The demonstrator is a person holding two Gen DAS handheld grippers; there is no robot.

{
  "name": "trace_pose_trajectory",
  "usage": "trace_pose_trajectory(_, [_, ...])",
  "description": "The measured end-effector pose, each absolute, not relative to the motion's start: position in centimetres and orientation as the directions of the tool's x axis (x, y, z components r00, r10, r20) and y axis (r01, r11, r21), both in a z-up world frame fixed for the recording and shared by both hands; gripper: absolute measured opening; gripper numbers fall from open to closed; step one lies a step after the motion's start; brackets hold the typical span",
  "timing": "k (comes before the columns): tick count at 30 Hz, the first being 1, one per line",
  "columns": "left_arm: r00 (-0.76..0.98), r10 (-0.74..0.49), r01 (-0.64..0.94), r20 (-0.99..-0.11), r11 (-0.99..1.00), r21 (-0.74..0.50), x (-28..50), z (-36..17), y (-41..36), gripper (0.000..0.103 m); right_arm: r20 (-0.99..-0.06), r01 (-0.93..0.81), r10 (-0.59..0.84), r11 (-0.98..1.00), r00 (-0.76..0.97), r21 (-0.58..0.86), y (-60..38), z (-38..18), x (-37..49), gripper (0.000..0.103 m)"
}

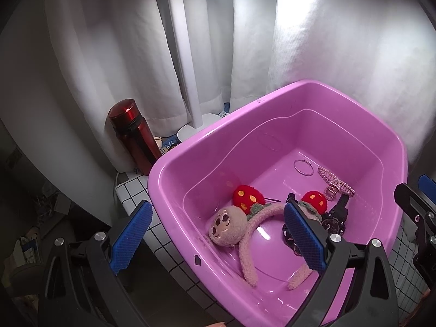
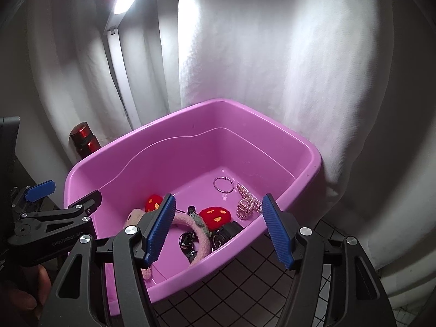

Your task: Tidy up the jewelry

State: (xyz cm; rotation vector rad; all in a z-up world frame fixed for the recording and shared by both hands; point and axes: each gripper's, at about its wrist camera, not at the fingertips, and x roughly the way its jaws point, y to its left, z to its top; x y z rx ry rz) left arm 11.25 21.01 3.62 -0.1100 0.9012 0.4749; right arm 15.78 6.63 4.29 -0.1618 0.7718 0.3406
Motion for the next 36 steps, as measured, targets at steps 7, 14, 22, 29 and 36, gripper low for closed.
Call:
trace_pose_trajectory(7, [0.524,0.350,-0.441,-0.777,0.892,0.104,11.12,3.65,21.01,0.095,-0.708,-0.363,0.242,0.931,0.664,-0.022,6.63,4.33,15.70,0.063])
trace_pose_trajectory(14, [0.525,0.351,-0.441,-0.775,0.891,0.105,10.81,3.74,20.98,0.095,-0.708,-0.366,0.241,0.930,0.664,-0.028,6.72,4.34,15.60,0.063])
trace_pose_trajectory(22, [0.526,0.343,-0.435,-0.778,0.895,0.100,10.79,3.83,21.12,0.095,-0.706,-0.367,0.241,0.930,0.666,-0.029,6.84,4.48,15.31,0.063])
trace_pose_trajectory(29, [0.538,0.330,-0.427,-0.775,0.900,0.086,10.65,3.78,21.22,0.095,-0.707,-0.368,0.242,0.930,0.664,-0.027,6.80,4.51,15.17,0.063])
trace_pose_trajectory(36, [0.535,0.312,-0.422,-0.785,0.904,0.072,10.68,3.78,21.34,0.097,-0.708,-0.369,0.244,0.929,0.663,-0.025,6.80,4.52,14.96,0.063])
